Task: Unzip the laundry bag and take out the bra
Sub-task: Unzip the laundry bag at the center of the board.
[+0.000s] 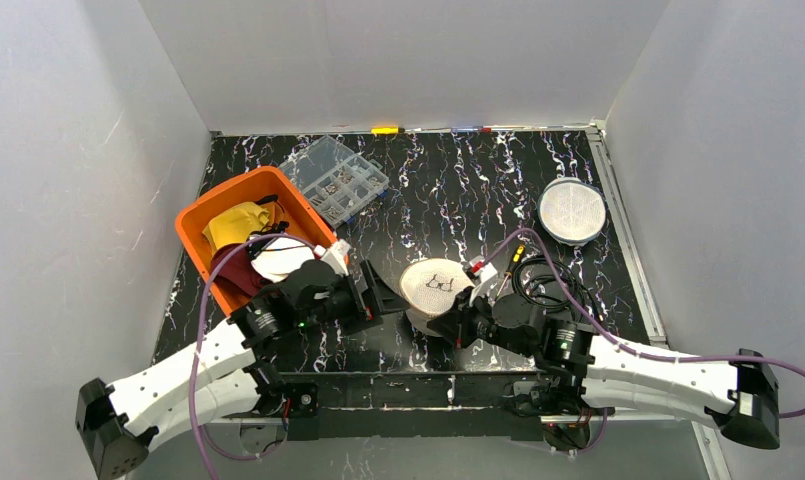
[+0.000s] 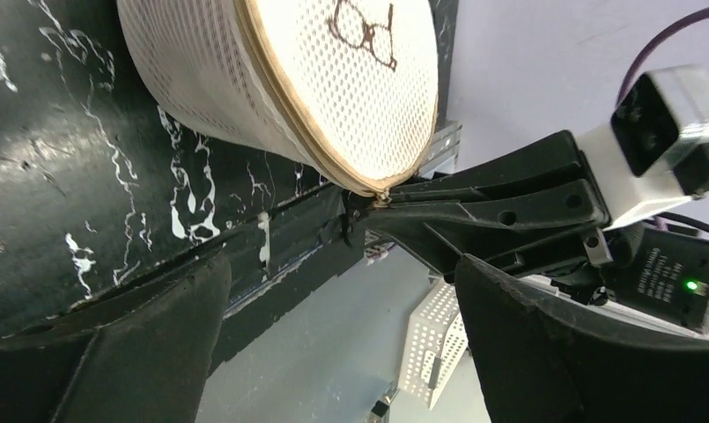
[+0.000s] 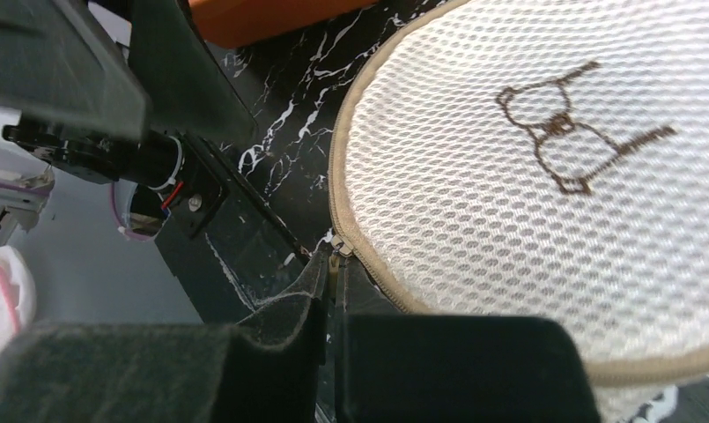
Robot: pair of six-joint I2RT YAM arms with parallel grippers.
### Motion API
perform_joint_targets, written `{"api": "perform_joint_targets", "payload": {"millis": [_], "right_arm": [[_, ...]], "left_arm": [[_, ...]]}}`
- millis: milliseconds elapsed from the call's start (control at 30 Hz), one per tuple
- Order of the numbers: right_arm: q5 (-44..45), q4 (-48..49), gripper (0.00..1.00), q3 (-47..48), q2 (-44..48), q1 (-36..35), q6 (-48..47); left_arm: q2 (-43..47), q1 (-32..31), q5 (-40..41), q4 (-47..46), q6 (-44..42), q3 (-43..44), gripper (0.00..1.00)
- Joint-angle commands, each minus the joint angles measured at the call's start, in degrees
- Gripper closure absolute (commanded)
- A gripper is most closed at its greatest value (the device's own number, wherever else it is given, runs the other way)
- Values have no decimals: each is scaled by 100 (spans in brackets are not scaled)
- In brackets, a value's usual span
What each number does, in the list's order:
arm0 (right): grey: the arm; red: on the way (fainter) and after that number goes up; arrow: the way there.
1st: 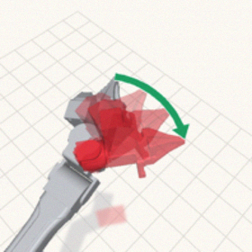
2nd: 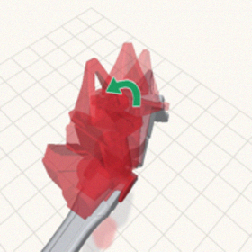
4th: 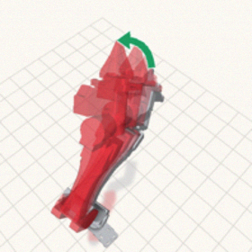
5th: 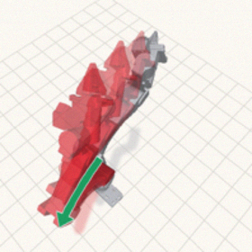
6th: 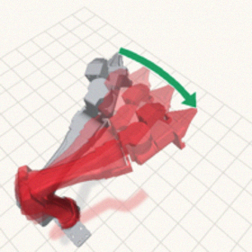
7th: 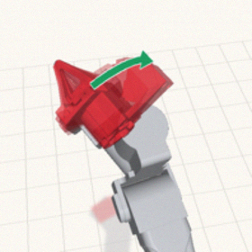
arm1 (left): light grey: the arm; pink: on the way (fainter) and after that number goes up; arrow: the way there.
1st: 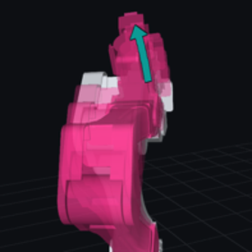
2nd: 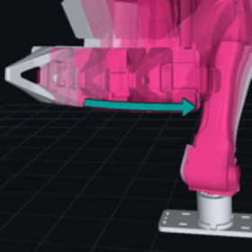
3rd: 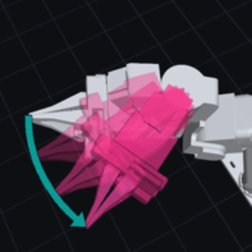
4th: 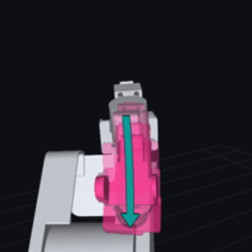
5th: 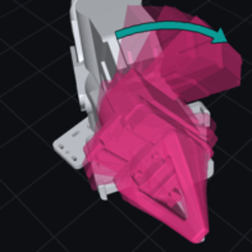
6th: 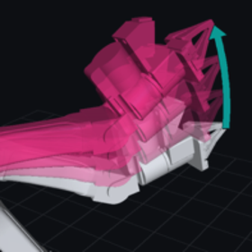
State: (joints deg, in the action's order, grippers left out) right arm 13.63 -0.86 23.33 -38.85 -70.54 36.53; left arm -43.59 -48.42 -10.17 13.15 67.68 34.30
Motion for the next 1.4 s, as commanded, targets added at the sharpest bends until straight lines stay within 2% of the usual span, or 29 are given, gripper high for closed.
{"api": "perform_joint_targets", "payload": {"millis": [0,167,333,600,733,867,967,1033,1133,1200,1267,1367], "right_arm": [[-257,1124,99,49,-507,-35,121],[-218,1330,99,68,-691,-134,142],[-113,1196,99,17,-526,-240,168],[-9,918,99,5,-255,-275,157],[149,561,99,71,-57,-281,86],[533,-279,99,309,259,-281,-113],[932,-984,99,565,529,-276,-219],[1213,-1399,99,674,715,-284,-250],[1377,-1804,99,768,1039,-284,-295],[1360,-1953,99,779,1260,-279,-345],[1242,-2023,99,715,1426,-283,-415],[1132,-2082,99,506,1590,-285,-429]], "left_arm": [[-578,-474,673,25,361,348,6],[-1213,-505,688,-306,412,517,18],[-1553,-504,857,-456,396,701,37],[-1904,-506,937,-543,348,899,83],[-1871,-464,1171,-306,224,1034,99],[-1783,-224,1026,-251,36,1140,100],[-1728,120,498,-364,-212,1200,100],[-1833,464,-152,-636,-418,1254,100],[-2360,914,-1588,-1215,-699,1466,100],[-2781,1033,-2311,-1287,-1103,1784,100],[-3187,1055,-2746,-1180,-1569,2102,100],[-3706,1134,-2869,-1076,-1856,2268,100]]}}
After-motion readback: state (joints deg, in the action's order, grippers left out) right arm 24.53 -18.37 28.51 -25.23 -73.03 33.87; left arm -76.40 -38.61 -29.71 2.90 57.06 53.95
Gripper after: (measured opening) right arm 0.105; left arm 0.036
